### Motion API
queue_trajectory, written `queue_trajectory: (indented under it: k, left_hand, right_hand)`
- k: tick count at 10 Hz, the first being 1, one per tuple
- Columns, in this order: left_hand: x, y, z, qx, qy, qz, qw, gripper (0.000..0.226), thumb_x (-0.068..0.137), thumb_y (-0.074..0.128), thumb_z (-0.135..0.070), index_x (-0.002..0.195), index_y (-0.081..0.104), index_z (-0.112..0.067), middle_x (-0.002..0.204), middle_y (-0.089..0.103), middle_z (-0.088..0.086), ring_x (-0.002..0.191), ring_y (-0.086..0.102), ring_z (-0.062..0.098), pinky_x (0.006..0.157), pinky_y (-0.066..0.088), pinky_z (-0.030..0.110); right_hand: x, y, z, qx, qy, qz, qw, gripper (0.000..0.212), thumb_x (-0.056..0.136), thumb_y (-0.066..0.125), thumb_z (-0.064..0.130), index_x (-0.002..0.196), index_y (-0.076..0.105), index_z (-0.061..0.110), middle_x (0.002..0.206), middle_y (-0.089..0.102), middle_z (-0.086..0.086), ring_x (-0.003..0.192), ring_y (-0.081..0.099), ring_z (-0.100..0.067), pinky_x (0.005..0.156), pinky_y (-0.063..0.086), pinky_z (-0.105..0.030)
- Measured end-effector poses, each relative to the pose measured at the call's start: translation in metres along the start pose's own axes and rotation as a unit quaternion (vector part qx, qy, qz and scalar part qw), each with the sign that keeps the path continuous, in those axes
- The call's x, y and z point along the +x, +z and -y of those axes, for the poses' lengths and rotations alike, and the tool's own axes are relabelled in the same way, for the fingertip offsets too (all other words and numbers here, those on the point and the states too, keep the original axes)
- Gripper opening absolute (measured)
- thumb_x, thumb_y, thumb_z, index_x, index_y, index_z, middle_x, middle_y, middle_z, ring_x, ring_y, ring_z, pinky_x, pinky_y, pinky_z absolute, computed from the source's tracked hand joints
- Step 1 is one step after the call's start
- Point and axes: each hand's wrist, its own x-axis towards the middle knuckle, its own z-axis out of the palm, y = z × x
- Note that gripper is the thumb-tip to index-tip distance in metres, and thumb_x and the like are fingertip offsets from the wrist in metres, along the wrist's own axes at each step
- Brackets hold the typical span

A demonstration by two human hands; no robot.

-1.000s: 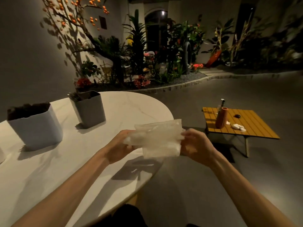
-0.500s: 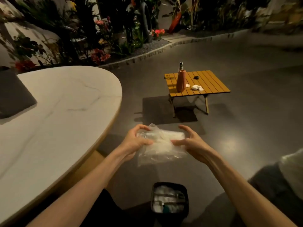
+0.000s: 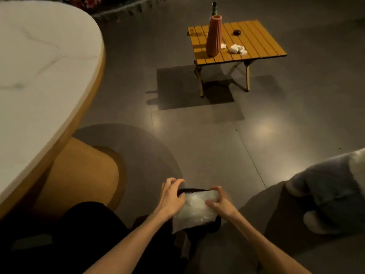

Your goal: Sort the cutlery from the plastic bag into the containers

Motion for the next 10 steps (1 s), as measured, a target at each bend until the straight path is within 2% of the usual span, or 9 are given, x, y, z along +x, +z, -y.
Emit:
queue_trajectory:
  k: [1, 2, 3, 4, 5, 6, 7, 8, 10]
  left_hand:
    - [-0.001, 0.029, 0.015, 0.077, 0.054, 0.065, 0.993, 0.048, 0.093, 0.057, -0.020, 0.140, 0.053, -0.023, 0.135, 0.044, 0.003, 0.127, 0.043, 0.020, 0.109, 0.037, 0.033]
    - [0.002, 0.049, 0.024, 0.126, 0.063, 0.164, 0.976, 0.049, 0.098, 0.051, -0.022, 0.146, 0.045, -0.026, 0.140, 0.040, 0.003, 0.128, 0.047, 0.024, 0.105, 0.044, 0.038]
    - [0.006, 0.060, 0.029, 0.168, 0.043, 0.242, 0.955, 0.052, 0.100, 0.048, -0.021, 0.150, 0.037, -0.029, 0.150, 0.027, 0.007, 0.128, 0.050, 0.034, 0.104, 0.047, 0.046]
    - [0.010, 0.067, 0.033, 0.178, 0.026, 0.262, 0.948, 0.048, 0.102, 0.044, -0.020, 0.149, 0.039, -0.026, 0.152, 0.024, 0.010, 0.128, 0.051, 0.036, 0.105, 0.046, 0.045]
    - [0.013, 0.073, 0.038, 0.174, 0.013, 0.278, 0.945, 0.045, 0.103, 0.042, -0.021, 0.148, 0.041, -0.020, 0.158, 0.019, 0.012, 0.133, 0.046, 0.037, 0.109, 0.043, 0.045]
    - [0.014, 0.079, 0.041, 0.184, -0.013, 0.322, 0.929, 0.055, 0.101, 0.042, -0.015, 0.155, 0.033, -0.021, 0.167, 0.003, 0.011, 0.144, 0.035, 0.036, 0.115, 0.037, 0.047]
    - [0.014, 0.083, 0.040, 0.185, -0.029, 0.353, 0.917, 0.067, 0.096, 0.044, -0.006, 0.159, 0.024, -0.022, 0.169, -0.005, 0.008, 0.150, 0.025, 0.035, 0.119, 0.031, 0.046]
    - [0.020, 0.083, 0.038, 0.158, -0.023, 0.336, 0.928, 0.060, 0.097, 0.044, -0.010, 0.155, 0.033, -0.019, 0.161, 0.022, 0.011, 0.142, 0.038, 0.034, 0.115, 0.037, 0.046]
    - [0.038, 0.060, 0.031, 0.111, -0.013, 0.245, 0.963, 0.050, 0.094, 0.045, -0.014, 0.144, 0.051, -0.020, 0.148, 0.051, 0.010, 0.135, 0.049, 0.028, 0.111, 0.043, 0.040]
  right_hand:
    - [0.008, 0.025, -0.019, -0.047, -0.009, -0.007, 0.999, 0.047, 0.087, 0.074, 0.025, 0.129, 0.054, 0.016, 0.110, 0.065, -0.006, 0.103, 0.064, -0.028, 0.084, 0.050, -0.034]
    - [0.013, 0.038, -0.022, -0.093, -0.014, -0.003, 0.996, 0.045, 0.095, 0.064, 0.028, 0.135, 0.045, 0.018, 0.105, 0.063, -0.002, 0.098, 0.066, -0.026, 0.079, 0.051, -0.033]
    - [0.016, 0.046, -0.021, -0.171, -0.019, -0.032, 0.985, 0.048, 0.096, 0.059, 0.031, 0.138, 0.041, 0.019, 0.109, 0.064, -0.005, 0.102, 0.064, -0.026, 0.083, 0.053, -0.038]
    - [0.020, 0.050, -0.022, -0.275, -0.046, -0.101, 0.955, 0.053, 0.090, 0.065, 0.034, 0.138, 0.050, 0.016, 0.117, 0.063, -0.006, 0.109, 0.057, -0.028, 0.088, 0.048, -0.040]
    - [0.021, 0.054, -0.023, -0.340, -0.095, -0.142, 0.925, 0.043, 0.082, 0.075, 0.033, 0.119, 0.061, 0.016, 0.110, 0.058, -0.006, 0.096, 0.057, -0.027, 0.078, 0.050, -0.039]
    - [0.018, 0.061, -0.025, -0.329, -0.143, -0.022, 0.933, 0.031, 0.097, 0.059, 0.035, 0.124, 0.056, 0.020, 0.119, 0.060, -0.004, 0.099, 0.064, -0.025, 0.075, 0.052, -0.037]
    - [0.021, 0.063, -0.030, -0.327, -0.054, 0.104, 0.938, 0.047, 0.103, 0.047, 0.042, 0.146, 0.041, 0.026, 0.139, 0.052, -0.006, 0.119, 0.059, -0.026, 0.091, 0.051, -0.039]
    - [0.027, 0.061, -0.033, -0.321, -0.023, 0.141, 0.936, 0.051, 0.103, 0.046, 0.037, 0.151, 0.036, 0.025, 0.148, 0.043, -0.011, 0.126, 0.055, -0.031, 0.099, 0.048, -0.041]
    - [0.034, 0.043, -0.009, -0.323, -0.049, 0.090, 0.941, 0.047, 0.096, 0.056, 0.033, 0.142, 0.048, 0.023, 0.137, 0.055, -0.008, 0.121, 0.057, -0.030, 0.095, 0.051, -0.042]
